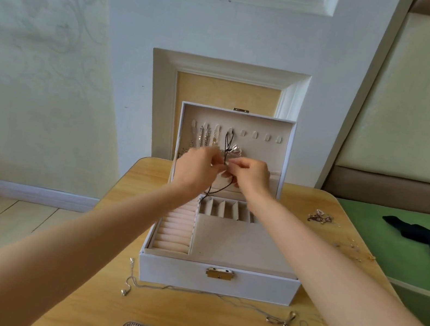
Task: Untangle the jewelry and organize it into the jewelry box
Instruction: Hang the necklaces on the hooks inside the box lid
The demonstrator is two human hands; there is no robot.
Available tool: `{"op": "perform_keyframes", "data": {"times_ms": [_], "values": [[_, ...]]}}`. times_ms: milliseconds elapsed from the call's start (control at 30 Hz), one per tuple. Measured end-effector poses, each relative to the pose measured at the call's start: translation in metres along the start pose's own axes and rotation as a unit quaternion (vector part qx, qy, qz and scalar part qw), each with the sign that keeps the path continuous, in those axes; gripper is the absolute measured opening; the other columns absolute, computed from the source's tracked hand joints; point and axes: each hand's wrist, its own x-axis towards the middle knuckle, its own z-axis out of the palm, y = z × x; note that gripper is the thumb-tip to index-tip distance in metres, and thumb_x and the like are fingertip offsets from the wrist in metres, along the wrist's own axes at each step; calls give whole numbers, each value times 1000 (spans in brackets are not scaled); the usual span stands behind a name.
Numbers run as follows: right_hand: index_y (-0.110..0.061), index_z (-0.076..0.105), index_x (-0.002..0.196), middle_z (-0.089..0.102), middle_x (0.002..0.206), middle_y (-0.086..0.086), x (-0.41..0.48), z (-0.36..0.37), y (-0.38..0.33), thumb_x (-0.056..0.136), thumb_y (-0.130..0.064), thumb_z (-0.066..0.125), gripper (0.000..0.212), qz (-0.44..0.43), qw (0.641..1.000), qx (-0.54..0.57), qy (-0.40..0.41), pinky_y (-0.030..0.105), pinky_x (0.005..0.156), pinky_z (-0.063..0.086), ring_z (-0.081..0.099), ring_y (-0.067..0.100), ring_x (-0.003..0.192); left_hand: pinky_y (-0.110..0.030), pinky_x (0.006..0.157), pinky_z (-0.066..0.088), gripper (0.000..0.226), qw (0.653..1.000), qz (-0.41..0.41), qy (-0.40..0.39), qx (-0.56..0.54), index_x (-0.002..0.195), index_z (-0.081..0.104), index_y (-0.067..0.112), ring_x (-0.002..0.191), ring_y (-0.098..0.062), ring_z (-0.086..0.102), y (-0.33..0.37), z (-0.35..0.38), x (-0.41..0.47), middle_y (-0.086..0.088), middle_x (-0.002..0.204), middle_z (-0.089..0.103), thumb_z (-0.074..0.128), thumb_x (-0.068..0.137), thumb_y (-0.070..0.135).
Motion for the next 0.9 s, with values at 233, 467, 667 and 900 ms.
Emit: {"op": "perform_keyframes", "data": {"times_ms": [233,467,667,900], "values": [[-6,67,101,64,74,4,-19,3,-4,89,-20,63,19,147,970,184,-67,20,54,45,58,12,60,-30,65,42,8,997,58,32,44,85,66,13,94,-20,53,-10,8,-11,-2,102,55,69,82,20],[-7,67,97,66,75,5,-22,-4,-3,90,-17,62,13,151,969,176,-83,20,56,49,61,13,61,-41,94,45,41,975,217,-51,-3,121,51,8,114,-27,55,-18,9,-2,-9,126,57,61,82,-1],[-9,65,87,69,83,7,-25,-29,11,92,-21,57,15,121,977,149,-90,26,67,49,61,15,70,-27,98,39,38,969,241,-61,-14,121,57,-2,115,-30,56,-23,18,-2,-15,126,57,37,89,-4],[-11,53,76,58,61,5,-31,-51,7,99,-26,45,28,21,985,141,-100,27,61,50,56,16,55,-32,95,42,58,968,231,-87,35,130,50,1,113,-31,53,-24,29,-3,-15,126,53,39,78,-21]]}}
